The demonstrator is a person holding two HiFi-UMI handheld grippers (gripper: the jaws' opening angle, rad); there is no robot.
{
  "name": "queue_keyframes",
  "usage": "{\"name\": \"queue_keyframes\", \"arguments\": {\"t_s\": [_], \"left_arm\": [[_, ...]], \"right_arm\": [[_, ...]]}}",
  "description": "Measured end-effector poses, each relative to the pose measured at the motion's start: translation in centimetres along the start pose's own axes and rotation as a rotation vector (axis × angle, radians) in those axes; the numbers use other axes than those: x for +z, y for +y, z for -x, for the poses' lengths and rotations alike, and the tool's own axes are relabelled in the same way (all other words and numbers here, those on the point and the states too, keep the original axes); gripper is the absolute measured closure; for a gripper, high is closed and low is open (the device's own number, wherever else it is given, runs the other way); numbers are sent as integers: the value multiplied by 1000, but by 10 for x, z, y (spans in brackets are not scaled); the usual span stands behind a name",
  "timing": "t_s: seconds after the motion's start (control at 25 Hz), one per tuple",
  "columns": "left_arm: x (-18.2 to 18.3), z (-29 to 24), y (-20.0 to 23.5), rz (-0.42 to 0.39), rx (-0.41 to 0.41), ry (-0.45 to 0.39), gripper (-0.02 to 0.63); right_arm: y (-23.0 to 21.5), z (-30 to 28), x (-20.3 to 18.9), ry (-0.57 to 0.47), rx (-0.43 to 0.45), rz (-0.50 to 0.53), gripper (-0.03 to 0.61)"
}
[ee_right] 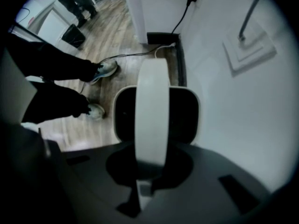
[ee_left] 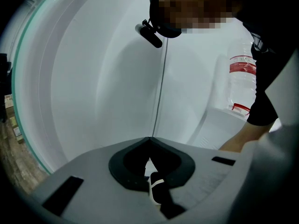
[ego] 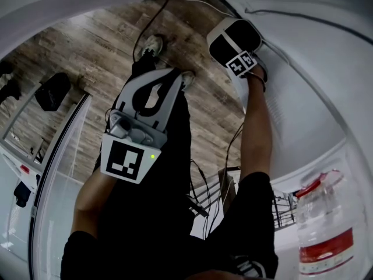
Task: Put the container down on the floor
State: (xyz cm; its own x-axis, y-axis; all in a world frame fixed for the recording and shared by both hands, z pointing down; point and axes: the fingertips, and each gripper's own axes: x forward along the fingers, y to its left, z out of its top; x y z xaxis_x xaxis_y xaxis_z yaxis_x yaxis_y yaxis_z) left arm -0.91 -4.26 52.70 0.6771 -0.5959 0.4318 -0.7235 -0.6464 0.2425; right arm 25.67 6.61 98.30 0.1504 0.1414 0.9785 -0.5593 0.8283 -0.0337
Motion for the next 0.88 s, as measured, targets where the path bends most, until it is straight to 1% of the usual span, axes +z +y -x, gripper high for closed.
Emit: {"name": "queue_keyframes", "arguments": {"t_s": [0.16,0.32,0.52,0.64,0.8,0.88], "left_arm": [[3,0,1,13,3,-7,583],[5,1,1,2,-6,-6,584],[4,3,3,-6,-1,-5,584],[2,2,3,6,3,-7,583],[1,2,-1,14,-4,-9,584],[0,3,-2,10,-13,-5,584]], "right_arm": [[10,0,-4,22,38,-3,545],[19,-3,-5,47,65,0,546],[30,-1,-9,50,118,-51,547],[28,-1,-10,51,91,-13,546],[24,-4,-10,50,62,-13,546],[25,-4,-10,51,66,-14,545]]}}
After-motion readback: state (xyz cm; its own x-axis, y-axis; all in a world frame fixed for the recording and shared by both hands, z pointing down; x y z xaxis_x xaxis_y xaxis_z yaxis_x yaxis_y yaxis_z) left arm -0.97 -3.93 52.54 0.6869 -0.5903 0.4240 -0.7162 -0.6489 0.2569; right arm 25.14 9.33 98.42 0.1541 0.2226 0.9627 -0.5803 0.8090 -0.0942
